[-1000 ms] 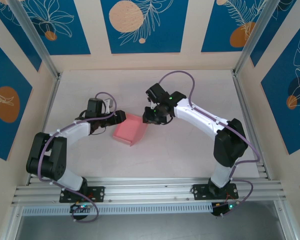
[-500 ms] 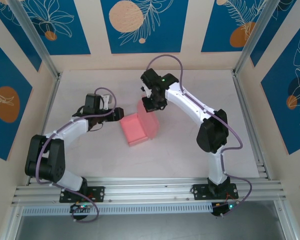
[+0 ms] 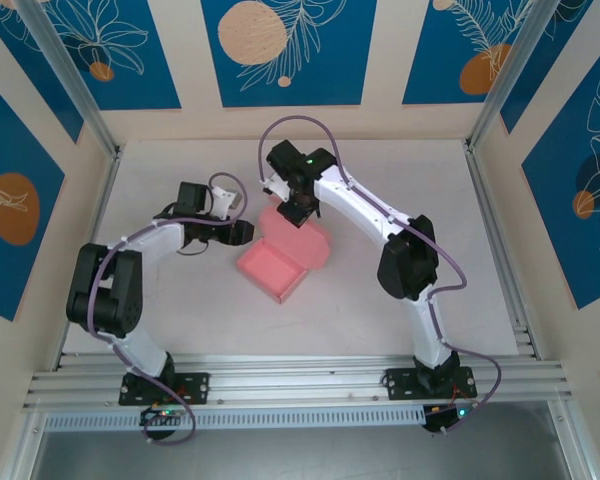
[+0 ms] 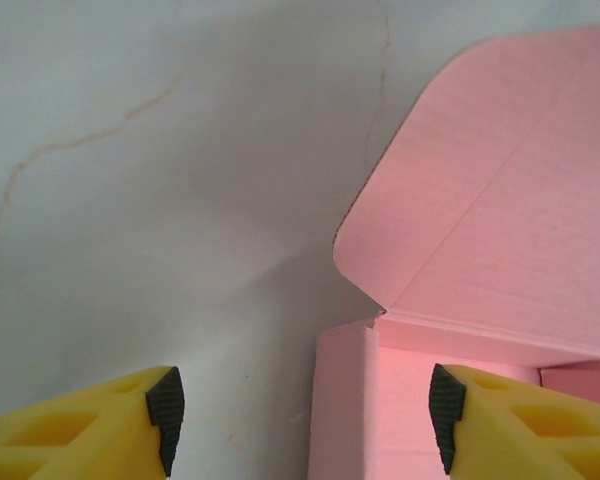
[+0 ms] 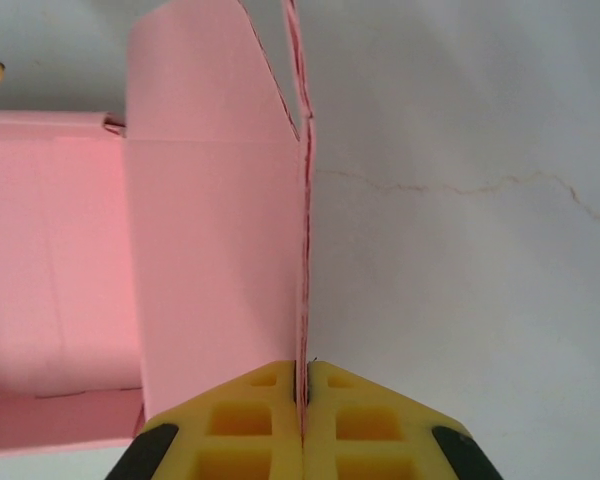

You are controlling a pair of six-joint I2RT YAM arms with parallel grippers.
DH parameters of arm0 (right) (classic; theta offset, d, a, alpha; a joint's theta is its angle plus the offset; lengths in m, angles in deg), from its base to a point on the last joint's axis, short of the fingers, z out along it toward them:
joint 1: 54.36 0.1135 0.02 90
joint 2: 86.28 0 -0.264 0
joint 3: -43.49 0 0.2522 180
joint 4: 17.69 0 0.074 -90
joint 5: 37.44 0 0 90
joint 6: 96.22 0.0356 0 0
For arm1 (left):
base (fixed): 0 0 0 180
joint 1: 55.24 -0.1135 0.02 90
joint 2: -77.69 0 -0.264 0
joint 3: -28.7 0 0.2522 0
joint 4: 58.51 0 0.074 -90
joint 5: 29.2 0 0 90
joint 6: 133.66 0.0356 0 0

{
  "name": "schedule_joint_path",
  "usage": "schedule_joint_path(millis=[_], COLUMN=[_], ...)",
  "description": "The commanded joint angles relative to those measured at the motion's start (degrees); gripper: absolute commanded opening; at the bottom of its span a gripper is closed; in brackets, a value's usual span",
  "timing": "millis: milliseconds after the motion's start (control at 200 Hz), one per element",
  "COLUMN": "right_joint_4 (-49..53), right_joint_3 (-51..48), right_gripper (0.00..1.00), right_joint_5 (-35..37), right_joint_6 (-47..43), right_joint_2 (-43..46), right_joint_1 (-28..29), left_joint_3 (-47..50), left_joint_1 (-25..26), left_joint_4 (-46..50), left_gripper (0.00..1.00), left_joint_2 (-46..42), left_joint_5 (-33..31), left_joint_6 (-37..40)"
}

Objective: Fold the paper box

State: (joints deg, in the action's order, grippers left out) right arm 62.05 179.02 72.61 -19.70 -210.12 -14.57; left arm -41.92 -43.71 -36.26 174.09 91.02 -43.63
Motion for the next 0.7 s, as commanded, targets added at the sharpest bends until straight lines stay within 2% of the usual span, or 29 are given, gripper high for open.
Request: schedule_joint_path(millis=[0,150,450,535,615,695], right_joint_4=[-1.0,-1.1,-2.0,-1.9,-1.6,-1.6], right_joint_3=[3.2,6.2,11.4,12.2,12.9,13.2], right_gripper=[0.04,0.04,0.07,0.14,0.29,0.39], right_joint_5=[1.3,3.7,3.0,3.4,3.7,3.5], right_joint_6=[-6.9,-10.5,-16.9,-17.0,-16.4,-15.9], right_joint_2=[-1.3,-2.6,-4.9,-6.1,-6.8,-6.7], right_joint_1=[0.5,0.5,1.2,1.4,1.4,1.4], left_joint_3=[-0.4,-0.4,4.1,5.4,6.4,6.6], left_joint_1=[0.0,-0.1,0.3,0.3,0.3,0.4], left_joint_4=[1.3,4.3,-3.2,-5.4,-6.7,-7.4], left_gripper=[0.65,0.62,0.55,0.53,0.53,0.53], left_joint_2=[-0.6,-0.7,0.0,0.4,0.4,0.5], left_joint_5=[2.8,1.6,3.2,2.5,1.1,1.0], left_joint_6=[1.4,-1.0,-11.5,-14.1,-15.2,-15.6])
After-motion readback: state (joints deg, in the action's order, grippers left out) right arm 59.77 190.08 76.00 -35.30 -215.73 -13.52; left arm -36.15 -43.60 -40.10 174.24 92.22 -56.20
